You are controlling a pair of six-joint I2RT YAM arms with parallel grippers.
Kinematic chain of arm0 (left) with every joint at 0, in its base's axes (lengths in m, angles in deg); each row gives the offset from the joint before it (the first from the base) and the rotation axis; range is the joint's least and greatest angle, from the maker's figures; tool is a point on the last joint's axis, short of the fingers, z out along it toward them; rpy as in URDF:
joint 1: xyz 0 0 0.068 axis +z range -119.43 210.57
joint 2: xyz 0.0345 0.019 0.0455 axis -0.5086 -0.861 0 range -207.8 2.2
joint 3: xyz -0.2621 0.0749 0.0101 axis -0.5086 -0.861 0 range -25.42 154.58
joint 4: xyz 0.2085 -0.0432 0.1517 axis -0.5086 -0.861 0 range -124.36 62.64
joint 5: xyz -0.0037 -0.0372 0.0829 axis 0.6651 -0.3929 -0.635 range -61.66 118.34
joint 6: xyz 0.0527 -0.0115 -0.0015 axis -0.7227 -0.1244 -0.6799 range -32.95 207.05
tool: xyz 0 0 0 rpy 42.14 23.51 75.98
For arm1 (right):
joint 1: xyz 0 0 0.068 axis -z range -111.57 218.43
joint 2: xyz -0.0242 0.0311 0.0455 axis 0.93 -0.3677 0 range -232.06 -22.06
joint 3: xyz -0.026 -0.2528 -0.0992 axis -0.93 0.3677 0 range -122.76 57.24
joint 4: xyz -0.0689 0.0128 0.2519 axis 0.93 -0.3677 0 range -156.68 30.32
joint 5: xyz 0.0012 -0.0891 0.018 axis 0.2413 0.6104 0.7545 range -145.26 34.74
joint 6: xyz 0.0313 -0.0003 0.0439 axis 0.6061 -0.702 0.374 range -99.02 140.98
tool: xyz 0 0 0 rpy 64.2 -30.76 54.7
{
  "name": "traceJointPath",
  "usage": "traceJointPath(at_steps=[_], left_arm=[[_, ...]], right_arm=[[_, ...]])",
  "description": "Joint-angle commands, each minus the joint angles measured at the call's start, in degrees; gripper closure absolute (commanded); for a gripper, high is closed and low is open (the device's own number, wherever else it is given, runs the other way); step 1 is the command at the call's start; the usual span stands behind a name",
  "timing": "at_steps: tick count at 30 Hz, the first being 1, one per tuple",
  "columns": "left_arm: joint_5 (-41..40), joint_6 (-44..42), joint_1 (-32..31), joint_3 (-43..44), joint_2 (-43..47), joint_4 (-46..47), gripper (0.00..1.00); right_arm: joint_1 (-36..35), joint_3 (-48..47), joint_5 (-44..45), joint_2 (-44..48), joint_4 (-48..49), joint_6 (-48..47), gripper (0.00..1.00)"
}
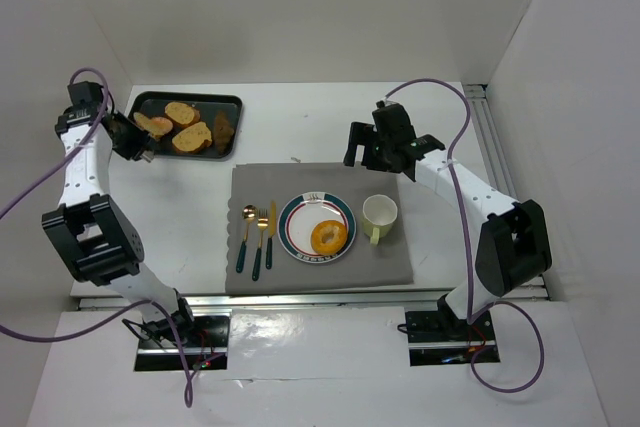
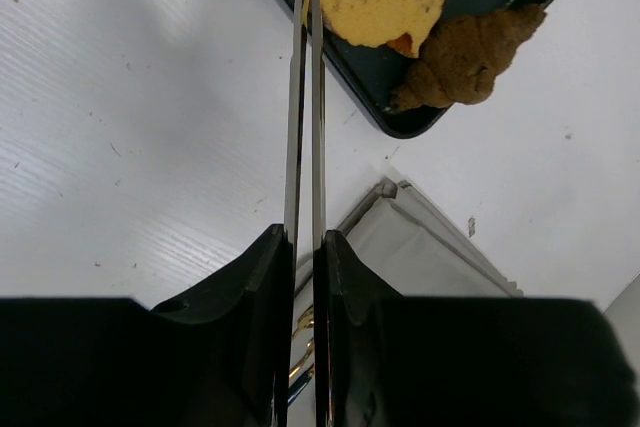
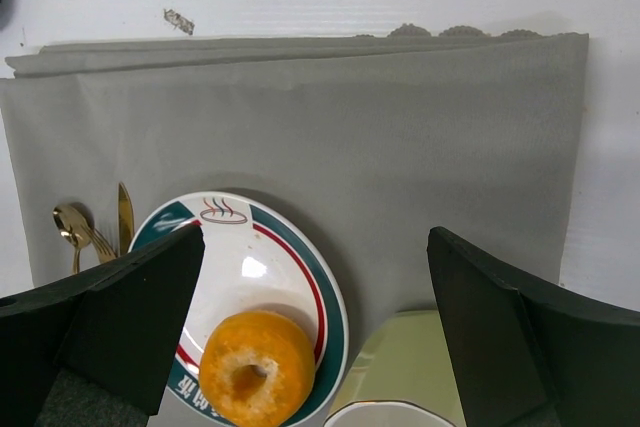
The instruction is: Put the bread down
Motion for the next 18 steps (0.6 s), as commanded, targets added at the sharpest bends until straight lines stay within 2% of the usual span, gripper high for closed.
traceJointPath(at_steps=[1, 3, 8, 12, 18], left_arm=[[0.65, 0.96, 0.01, 0.48, 4.33, 1.97, 0.93], [0.64, 0.44, 0.01, 0.48, 4.86, 1.44, 1.00], [1.34, -2.02, 0.01, 4.61, 4.16, -0.76, 1.00], [2.57, -3.52, -1.04, 4.61, 6.96, -1.37, 1.00], [3.90, -14.15, -3.94, 5.14, 12.06, -7.86, 1.00]], right_arm=[[-0.49, -2.56, -0.83, -0.22, 0.86, -0.11, 0.00], [-0.49, -2.03, -0.84, -0.22, 0.86, -0.11, 0.00], [-0.49, -2.03, -0.84, 0.84, 0.86, -0.11, 0.00], [-0.49, -1.50, -0.84, 1.37, 0.86, -0.11, 0.00], [-0.49, -2.03, 0.31, 2.50, 0.34, -1.33, 0.00]])
